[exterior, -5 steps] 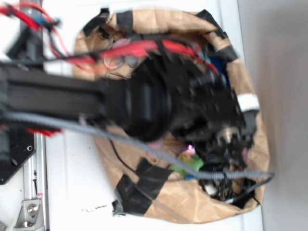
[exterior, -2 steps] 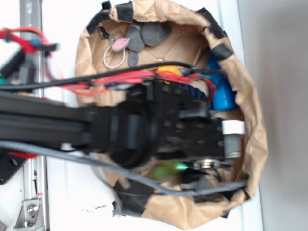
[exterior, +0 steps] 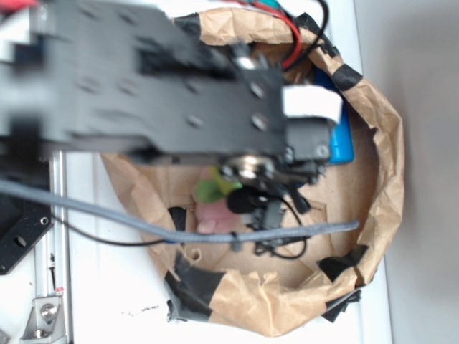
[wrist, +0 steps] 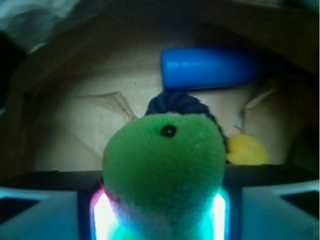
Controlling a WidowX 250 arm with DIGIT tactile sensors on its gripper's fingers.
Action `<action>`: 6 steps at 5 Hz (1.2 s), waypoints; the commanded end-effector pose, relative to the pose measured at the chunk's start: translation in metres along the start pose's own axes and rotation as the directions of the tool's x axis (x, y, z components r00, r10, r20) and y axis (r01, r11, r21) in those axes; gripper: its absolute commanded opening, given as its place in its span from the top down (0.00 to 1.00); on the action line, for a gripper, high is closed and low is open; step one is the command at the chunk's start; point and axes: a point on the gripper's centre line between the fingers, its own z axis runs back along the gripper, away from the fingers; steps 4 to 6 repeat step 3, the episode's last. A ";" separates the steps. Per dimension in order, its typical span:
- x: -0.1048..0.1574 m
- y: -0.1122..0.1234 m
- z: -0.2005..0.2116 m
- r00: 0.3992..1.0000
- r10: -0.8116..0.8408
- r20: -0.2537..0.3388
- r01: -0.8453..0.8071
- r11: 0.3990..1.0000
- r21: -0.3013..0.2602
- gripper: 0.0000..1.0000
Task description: Grab the green animal.
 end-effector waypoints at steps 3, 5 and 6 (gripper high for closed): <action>-0.006 0.003 0.073 0.997 -0.049 0.053 0.046 0.998 0.048 1.00; -0.006 0.003 0.073 0.997 -0.049 0.053 0.046 0.998 0.048 1.00; -0.006 0.003 0.073 0.997 -0.049 0.053 0.046 0.998 0.048 1.00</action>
